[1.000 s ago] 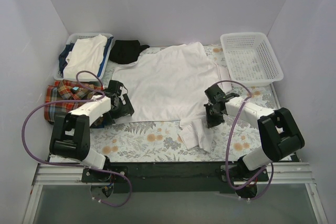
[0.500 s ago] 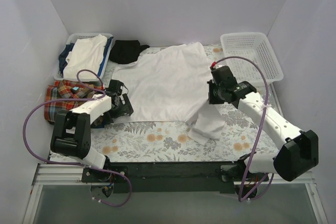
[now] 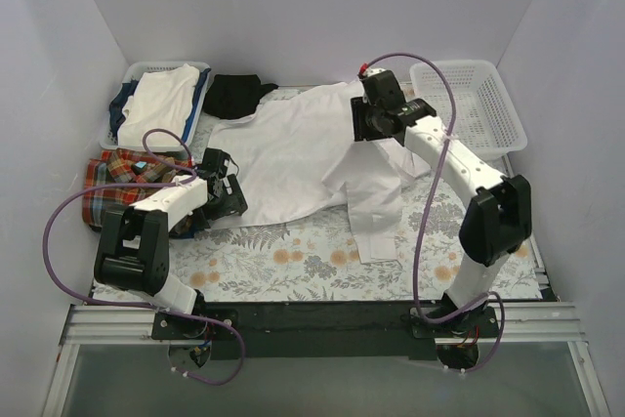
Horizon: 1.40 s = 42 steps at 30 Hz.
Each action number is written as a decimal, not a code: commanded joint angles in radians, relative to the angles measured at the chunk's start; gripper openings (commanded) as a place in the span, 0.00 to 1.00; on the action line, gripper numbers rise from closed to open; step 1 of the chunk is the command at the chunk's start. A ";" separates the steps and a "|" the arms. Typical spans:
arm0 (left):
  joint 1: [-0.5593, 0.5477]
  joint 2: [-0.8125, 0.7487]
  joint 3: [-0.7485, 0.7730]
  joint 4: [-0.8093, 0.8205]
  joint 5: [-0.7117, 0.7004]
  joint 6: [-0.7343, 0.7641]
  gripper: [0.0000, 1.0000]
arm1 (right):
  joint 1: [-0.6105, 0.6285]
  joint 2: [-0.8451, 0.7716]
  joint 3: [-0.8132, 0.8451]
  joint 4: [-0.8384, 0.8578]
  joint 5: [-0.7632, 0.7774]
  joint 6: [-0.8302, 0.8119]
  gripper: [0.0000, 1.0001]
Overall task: Fold and stack the long sleeve shirts
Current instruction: Fold the shirt
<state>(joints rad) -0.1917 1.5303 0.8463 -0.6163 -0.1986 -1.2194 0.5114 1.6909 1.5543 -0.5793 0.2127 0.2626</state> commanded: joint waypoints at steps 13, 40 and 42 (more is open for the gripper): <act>0.005 0.025 -0.010 0.021 -0.010 0.006 0.93 | 0.010 -0.241 -0.494 -0.123 -0.116 0.047 0.84; 0.003 0.064 0.030 0.036 0.027 0.003 0.92 | 0.065 -0.076 -0.487 -0.088 -0.240 0.063 0.01; 0.005 0.059 0.030 0.035 0.024 0.001 0.92 | 0.065 -0.077 -0.360 -0.106 -0.233 0.043 0.01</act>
<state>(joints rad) -0.1917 1.5673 0.8776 -0.6212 -0.1947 -1.2152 0.5701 1.6264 0.9977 -0.6651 -0.0227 0.3351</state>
